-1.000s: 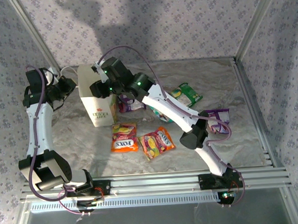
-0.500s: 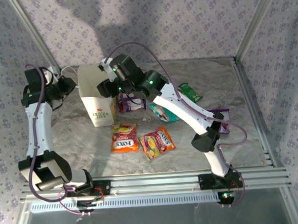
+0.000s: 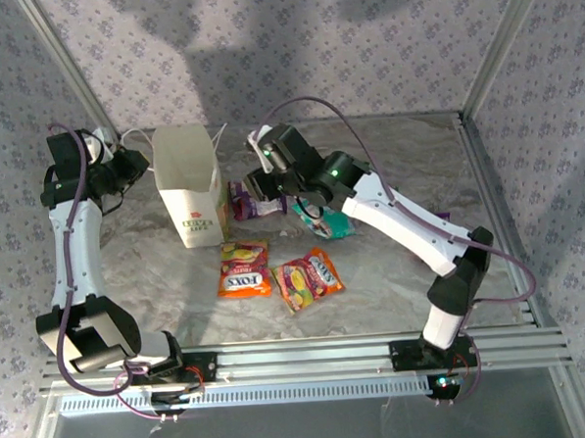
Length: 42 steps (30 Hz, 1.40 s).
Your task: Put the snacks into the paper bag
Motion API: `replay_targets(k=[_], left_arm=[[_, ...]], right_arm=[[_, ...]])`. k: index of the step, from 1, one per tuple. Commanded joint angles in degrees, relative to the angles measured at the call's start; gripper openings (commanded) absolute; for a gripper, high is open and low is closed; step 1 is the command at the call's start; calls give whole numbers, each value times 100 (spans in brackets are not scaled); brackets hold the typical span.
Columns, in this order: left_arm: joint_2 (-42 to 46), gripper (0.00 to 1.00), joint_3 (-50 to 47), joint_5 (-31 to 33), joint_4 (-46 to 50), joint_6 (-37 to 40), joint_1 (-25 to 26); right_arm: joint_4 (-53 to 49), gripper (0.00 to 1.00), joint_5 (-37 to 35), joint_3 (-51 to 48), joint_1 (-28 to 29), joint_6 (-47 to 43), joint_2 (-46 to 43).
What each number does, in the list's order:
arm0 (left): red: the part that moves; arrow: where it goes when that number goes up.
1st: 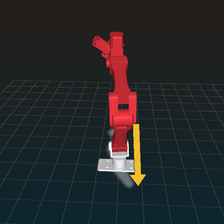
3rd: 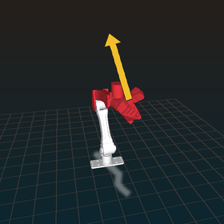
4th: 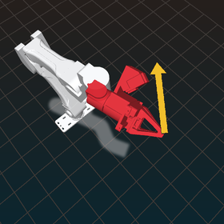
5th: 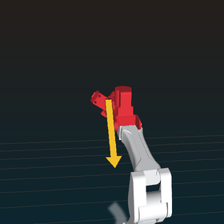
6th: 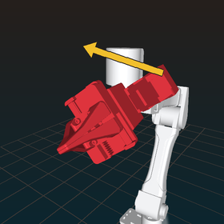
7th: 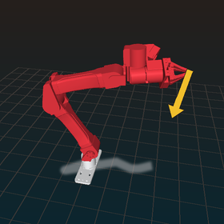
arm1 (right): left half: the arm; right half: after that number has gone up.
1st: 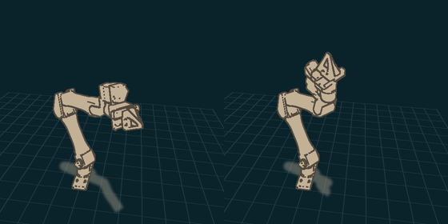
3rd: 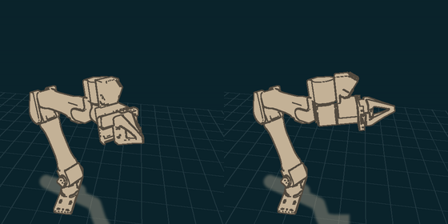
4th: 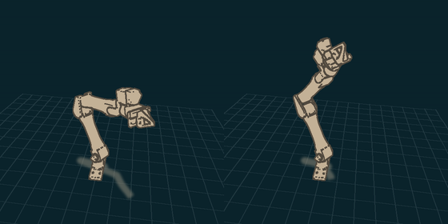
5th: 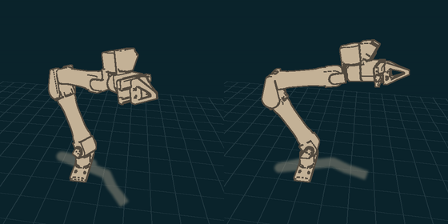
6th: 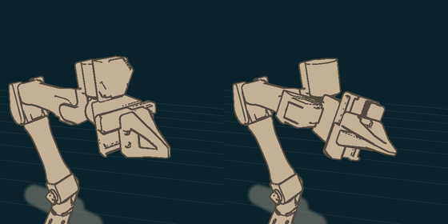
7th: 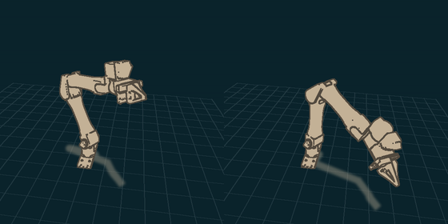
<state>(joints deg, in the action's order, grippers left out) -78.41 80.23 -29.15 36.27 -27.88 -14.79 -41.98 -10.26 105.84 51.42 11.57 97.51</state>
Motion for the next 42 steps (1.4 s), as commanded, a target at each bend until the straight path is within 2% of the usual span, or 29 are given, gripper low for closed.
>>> replay_targets(k=[1,12,15,20,23,29,33,38,42], left_arm=[[63,15,110,-43,77,98,-46],[45,17,89,54,82,123,-51],[37,17,74,67,75,112,-49],[31,18,54,75,96,108,-45],[42,18,46,85,92,107,-47],[11,19,54,93,87,89,-49],[-16,19,50,102,99,90,-46],[-85,19,195,203,222,197,-46],[-66,19,160,225,222,181,-47]], right_arm=[[149,55,-384,-579,-215,190,-571],[35,66,-559,-2618,-1332,1168,-2002],[28,79,-624,-3115,-1650,1417,-2431],[97,84,-734,-3945,-2185,1705,-3192],[143,100,-1014,-4335,-2428,1914,-3597],[-539,100,-1855,-4712,-2830,2956,-4005],[-903,100,-1747,-4898,-3208,3271,-4101],[-876,100,-1456,-5117,-3526,2939,-4147],[-1023,100,-2049,-5473,-3649,3241,-4390]])
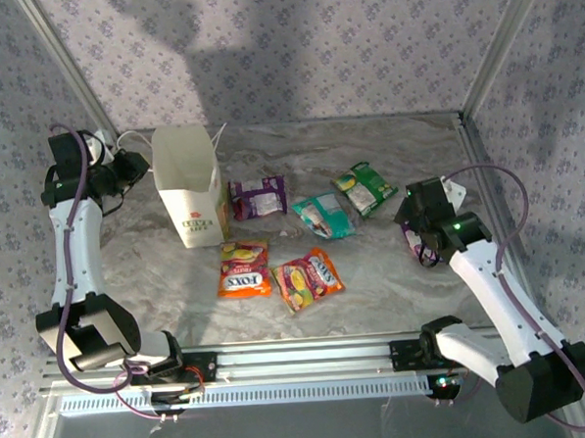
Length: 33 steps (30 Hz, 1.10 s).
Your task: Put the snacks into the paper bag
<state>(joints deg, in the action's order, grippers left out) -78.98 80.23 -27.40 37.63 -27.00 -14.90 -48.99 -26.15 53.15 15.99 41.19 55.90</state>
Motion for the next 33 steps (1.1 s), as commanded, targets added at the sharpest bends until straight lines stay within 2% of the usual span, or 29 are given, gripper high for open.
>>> replay_targets(k=[1,4,9,12,18,22,28,33], left_arm=[[-14,19,160,50,88,95,-37],[-46,20,169,68,87,125,-38],[-115,20,169,84,87,125,-38],[-173,20,168,68,87,118,-37],[-196,20,158,63,90,125,-39],[-194,20,152,68,87,125,-39],[-194,20,160,68,87,143,-34],[-217,20,156,59,88,135,-34]], right_arm=[[-304,100,-420,-269,-210,244,-286],[-273,100,-41,-437,-709,153,-383],[8,100,1308,-763,-1850,-44,-286],[216,100,1828,-925,-2300,-115,-136],[650,100,2469,-1152,-2729,-255,290],[875,100,2562,-1208,-2816,-462,539],[1415,100,2890,-1458,-2945,-821,501],[1615,100,3268,-1604,-3296,-1021,624]])
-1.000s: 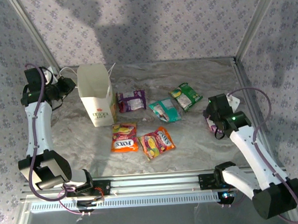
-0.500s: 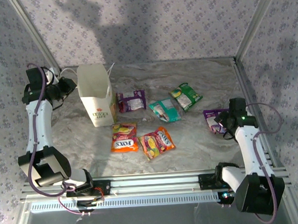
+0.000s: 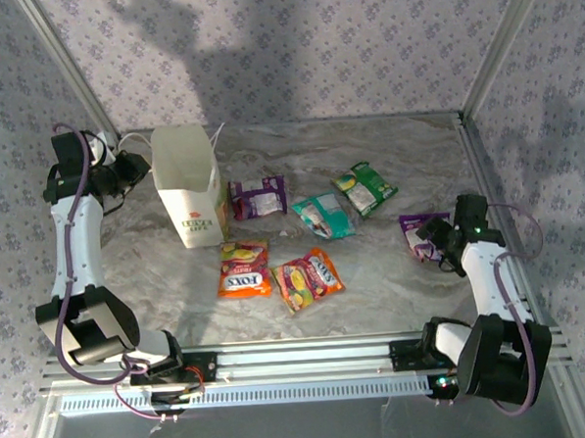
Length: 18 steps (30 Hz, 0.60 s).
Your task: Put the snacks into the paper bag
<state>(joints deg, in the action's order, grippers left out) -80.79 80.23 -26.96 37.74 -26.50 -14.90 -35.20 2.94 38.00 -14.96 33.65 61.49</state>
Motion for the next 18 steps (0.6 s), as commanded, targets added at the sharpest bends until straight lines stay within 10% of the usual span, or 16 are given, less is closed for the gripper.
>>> replay_targets(k=[1,18], left_arm=[[-41,20,154,14,77,84,-37],[-57,20,142,16,76,93,-37]], right_arm=[[264,100,450,-128,-291,-246,117],[898,99,1056,-293,-605,-32,1025]])
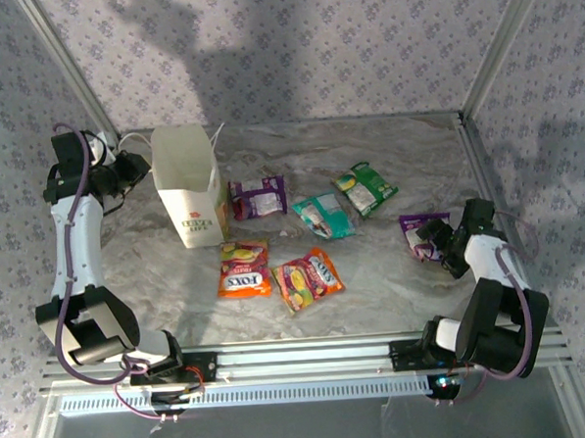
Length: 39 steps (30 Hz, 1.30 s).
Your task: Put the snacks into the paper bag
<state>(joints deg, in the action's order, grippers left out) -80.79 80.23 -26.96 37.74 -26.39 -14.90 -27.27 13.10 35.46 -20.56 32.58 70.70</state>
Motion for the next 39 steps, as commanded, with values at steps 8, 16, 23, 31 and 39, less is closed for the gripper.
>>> replay_targets(k=[8,16,23,31,39], left_arm=[[-63,20,133,22,80,84,-38],[-60,20,134,6,83,64,-35],[-65,20,134,1,79,55,-22],[-42,20,125,2,79,55,-29],[-33,20,134,-26,76,64,-24]], right_arm=[[348,79,223,-39,-172,138,468],[264,65,84,-48,-186,143,522],[103,45,8,-27,-186,102,563],[-211,35,0,188,-177,-6,585],[-607,29,-264,480,126,-43,505]])
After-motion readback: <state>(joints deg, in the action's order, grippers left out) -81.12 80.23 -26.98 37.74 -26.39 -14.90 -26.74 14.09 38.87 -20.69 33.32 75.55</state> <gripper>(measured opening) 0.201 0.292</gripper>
